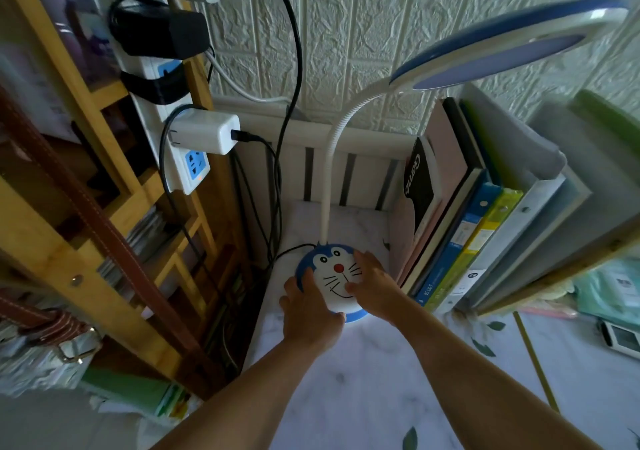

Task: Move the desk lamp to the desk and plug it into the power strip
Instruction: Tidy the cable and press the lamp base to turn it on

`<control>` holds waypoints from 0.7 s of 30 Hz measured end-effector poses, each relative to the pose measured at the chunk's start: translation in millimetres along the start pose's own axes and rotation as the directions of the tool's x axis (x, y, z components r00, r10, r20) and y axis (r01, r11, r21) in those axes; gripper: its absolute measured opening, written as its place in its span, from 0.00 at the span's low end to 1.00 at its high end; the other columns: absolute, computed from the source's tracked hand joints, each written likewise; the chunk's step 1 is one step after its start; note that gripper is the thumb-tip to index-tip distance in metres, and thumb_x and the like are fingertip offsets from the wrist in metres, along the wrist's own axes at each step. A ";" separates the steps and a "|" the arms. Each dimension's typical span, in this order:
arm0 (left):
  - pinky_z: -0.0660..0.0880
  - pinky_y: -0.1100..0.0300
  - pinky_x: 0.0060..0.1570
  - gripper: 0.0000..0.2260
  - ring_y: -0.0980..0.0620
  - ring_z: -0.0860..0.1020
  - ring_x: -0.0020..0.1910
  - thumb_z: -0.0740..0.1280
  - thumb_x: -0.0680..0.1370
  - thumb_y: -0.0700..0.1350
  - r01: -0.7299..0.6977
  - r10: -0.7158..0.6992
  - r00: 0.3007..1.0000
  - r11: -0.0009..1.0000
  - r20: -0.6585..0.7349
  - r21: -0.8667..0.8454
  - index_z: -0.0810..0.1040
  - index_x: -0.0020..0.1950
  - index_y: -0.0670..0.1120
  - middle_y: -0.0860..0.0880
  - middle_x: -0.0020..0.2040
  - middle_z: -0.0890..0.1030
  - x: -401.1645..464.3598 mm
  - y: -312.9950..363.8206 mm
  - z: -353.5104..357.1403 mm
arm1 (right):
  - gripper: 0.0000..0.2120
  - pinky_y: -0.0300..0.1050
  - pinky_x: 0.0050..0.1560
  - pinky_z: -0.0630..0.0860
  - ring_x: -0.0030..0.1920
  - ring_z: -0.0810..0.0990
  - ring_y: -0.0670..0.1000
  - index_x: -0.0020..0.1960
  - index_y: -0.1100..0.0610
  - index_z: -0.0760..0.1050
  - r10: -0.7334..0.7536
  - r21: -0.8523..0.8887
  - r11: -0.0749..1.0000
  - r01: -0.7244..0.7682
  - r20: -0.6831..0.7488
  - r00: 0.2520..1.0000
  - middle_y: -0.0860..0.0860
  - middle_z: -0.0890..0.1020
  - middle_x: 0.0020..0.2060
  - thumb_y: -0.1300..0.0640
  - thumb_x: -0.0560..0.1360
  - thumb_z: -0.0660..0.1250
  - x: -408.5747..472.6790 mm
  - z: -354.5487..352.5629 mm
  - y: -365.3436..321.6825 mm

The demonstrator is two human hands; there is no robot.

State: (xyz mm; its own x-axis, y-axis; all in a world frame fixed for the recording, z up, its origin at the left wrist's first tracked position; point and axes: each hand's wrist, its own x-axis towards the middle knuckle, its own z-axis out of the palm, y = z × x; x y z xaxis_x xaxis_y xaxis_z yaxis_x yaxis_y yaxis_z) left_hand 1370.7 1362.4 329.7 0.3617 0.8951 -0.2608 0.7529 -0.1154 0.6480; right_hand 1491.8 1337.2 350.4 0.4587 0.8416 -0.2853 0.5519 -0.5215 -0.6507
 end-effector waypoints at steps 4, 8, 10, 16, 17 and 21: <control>0.71 0.51 0.66 0.42 0.44 0.61 0.71 0.71 0.70 0.43 -0.025 0.028 0.997 0.999 0.066 -0.036 0.49 0.77 0.50 0.44 0.74 0.57 -2.2 -2.4 -7.8 | 0.31 0.48 0.67 0.69 0.70 0.65 0.56 0.74 0.56 0.55 -0.073 -0.024 0.997 0.070 -0.124 0.990 0.55 0.63 0.72 0.62 0.75 0.62 -22.3 9.6 2.8; 0.66 0.50 0.70 0.36 0.44 0.61 0.74 0.67 0.73 0.45 -0.172 0.171 0.985 0.983 0.017 0.071 0.52 0.76 0.43 0.43 0.76 0.58 -13.1 3.0 -14.8 | 0.34 0.49 0.76 0.49 0.77 0.48 0.53 0.76 0.54 0.51 -0.334 -0.402 0.872 0.279 -0.071 0.940 0.51 0.51 0.78 0.59 0.75 0.63 -36.2 20.8 -1.4; 0.64 0.51 0.71 0.35 0.46 0.60 0.75 0.66 0.75 0.45 -0.210 0.208 0.978 0.969 0.029 0.130 0.52 0.76 0.43 0.44 0.77 0.59 -16.2 4.2 -19.2 | 0.35 0.50 0.76 0.44 0.78 0.44 0.53 0.77 0.55 0.48 -0.333 -0.489 0.823 0.290 -0.002 0.943 0.51 0.49 0.78 0.57 0.76 0.63 -35.9 19.2 -5.2; 0.65 0.49 0.71 0.36 0.48 0.57 0.77 0.66 0.77 0.45 -0.266 0.224 0.961 0.912 0.165 0.312 0.47 0.78 0.47 0.48 0.78 0.56 -18.7 2.7 -29.6 | 0.36 0.49 0.75 0.41 0.77 0.42 0.51 0.77 0.54 0.43 -0.260 -0.540 0.801 0.261 0.079 0.962 0.49 0.46 0.78 0.60 0.75 0.60 -39.8 14.3 -2.8; 0.64 0.48 0.72 0.36 0.48 0.57 0.77 0.66 0.77 0.45 -0.273 0.223 0.958 0.904 0.182 0.330 0.47 0.78 0.48 0.48 0.79 0.55 -19.1 2.3 -30.1 | 0.37 0.49 0.75 0.41 0.77 0.42 0.51 0.77 0.54 0.43 -0.264 -0.543 0.797 0.264 0.079 0.961 0.49 0.46 0.78 0.61 0.75 0.60 -39.9 13.9 -2.1; 0.62 0.48 0.73 0.35 0.48 0.57 0.77 0.65 0.78 0.45 -0.278 0.207 0.953 0.889 0.223 0.364 0.46 0.78 0.50 0.50 0.79 0.53 -20.6 0.4 -31.3 | 0.39 0.47 0.75 0.42 0.78 0.43 0.51 0.77 0.53 0.44 -0.273 -0.515 0.808 0.285 0.100 0.957 0.48 0.46 0.78 0.67 0.72 0.59 -39.8 14.5 -4.2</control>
State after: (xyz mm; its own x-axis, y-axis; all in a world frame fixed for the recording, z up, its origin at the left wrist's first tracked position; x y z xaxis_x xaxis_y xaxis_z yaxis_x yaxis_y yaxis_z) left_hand 1346.4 1357.3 357.7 0.6229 0.7328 -0.2739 0.7687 -0.5084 0.3881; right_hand 1461.1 1308.0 354.3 0.2179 0.9618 -0.1657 0.9356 -0.2542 -0.2452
